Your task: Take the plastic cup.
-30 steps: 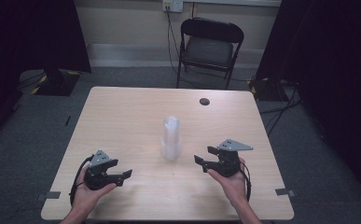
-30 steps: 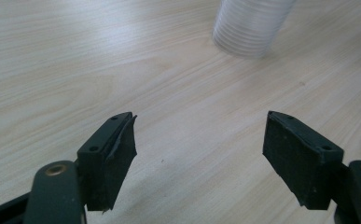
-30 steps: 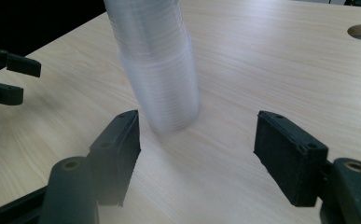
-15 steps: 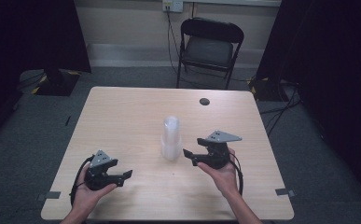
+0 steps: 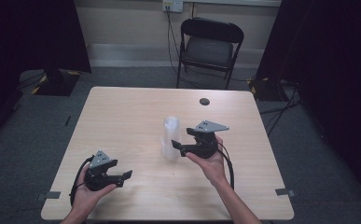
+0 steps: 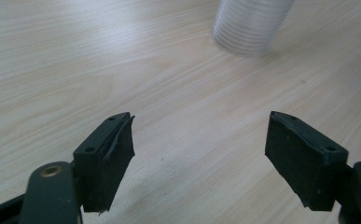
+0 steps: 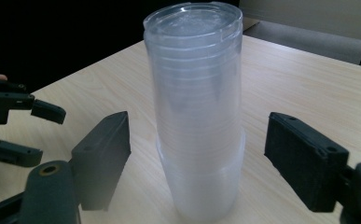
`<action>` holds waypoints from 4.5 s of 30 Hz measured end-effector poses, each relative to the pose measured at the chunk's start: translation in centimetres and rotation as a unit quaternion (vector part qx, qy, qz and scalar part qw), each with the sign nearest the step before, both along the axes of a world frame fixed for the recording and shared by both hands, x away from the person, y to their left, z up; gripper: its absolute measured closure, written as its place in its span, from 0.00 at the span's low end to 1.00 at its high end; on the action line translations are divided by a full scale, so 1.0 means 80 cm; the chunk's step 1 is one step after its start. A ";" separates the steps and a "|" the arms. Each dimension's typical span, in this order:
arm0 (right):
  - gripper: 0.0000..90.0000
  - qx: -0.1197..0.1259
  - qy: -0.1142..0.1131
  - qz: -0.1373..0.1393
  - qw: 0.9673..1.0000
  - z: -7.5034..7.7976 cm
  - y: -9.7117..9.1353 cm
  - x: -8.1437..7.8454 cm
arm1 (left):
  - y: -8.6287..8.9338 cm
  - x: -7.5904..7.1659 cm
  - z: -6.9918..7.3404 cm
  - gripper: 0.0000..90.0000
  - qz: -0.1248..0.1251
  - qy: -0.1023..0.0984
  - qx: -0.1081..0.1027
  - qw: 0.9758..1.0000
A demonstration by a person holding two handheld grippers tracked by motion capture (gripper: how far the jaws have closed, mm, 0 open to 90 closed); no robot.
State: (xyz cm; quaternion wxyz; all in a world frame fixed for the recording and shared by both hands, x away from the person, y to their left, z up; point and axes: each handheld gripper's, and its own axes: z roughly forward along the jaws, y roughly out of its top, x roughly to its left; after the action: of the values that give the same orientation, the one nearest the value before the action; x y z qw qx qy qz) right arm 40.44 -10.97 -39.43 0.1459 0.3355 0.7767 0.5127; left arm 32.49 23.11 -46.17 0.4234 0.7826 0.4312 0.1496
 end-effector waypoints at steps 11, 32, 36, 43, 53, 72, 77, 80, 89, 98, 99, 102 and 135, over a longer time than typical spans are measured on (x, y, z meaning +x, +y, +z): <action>0.17 -0.001 -0.002 -0.004 1.000 -0.008 0.030 0.027 | 0.001 -0.001 0.001 0.27 0.001 -0.005 0.002 1.000; 0.23 -0.013 -0.002 0.005 1.000 -0.034 0.053 0.044 | -0.001 -0.001 0.000 0.28 0.002 -0.003 0.007 1.000; 0.25 -0.011 0.005 0.003 1.000 -0.038 0.052 0.046 | -0.001 0.000 0.000 0.28 0.002 -0.002 0.007 1.000; 0.31 -0.014 0.002 0.004 1.000 -0.039 0.051 0.045 | -0.001 0.000 -0.001 0.28 0.004 -0.001 0.009 1.000; 0.32 -0.018 0.000 0.006 1.000 -0.035 0.050 0.046 | -0.001 0.000 -0.001 0.28 0.004 -0.001 0.009 1.000; 0.34 -0.003 -0.008 0.008 1.000 -0.016 0.048 0.047 | -0.001 0.000 -0.002 0.28 0.006 -0.001 0.011 1.000; 0.34 0.002 -0.012 0.007 1.000 -0.010 0.047 0.047 | -0.001 0.000 -0.001 0.28 0.006 -0.001 0.012 1.000; 0.34 0.006 -0.013 0.006 1.000 -0.007 0.047 0.047 | 0.000 0.001 -0.001 0.28 0.007 0.000 0.011 1.000; 0.34 0.014 -0.017 0.005 1.000 0.006 0.045 0.048 | 0.001 0.001 -0.001 0.28 0.008 0.001 0.012 1.000; 0.34 0.015 -0.010 0.002 1.000 0.013 0.044 0.049 | 0.000 0.001 -0.002 0.28 0.009 0.002 0.010 1.000; 0.35 0.014 -0.009 0.001 1.000 0.015 0.044 0.049 | 0.000 0.001 -0.002 0.28 0.009 0.002 0.010 1.000; 0.35 0.016 -0.005 -0.002 1.000 0.018 0.042 0.049 | 0.000 0.001 -0.002 0.28 0.009 0.002 0.010 1.000; 0.36 0.074 -0.027 -0.009 0.997 0.066 0.026 0.044 | 0.003 0.003 -0.003 0.27 0.015 0.012 0.000 1.000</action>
State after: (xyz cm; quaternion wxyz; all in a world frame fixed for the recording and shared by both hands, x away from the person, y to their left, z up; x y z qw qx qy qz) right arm 43.95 -8.88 -34.17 0.1461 0.3388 0.7293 0.5762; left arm 32.74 23.35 -46.38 0.4157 0.7777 0.4483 0.1468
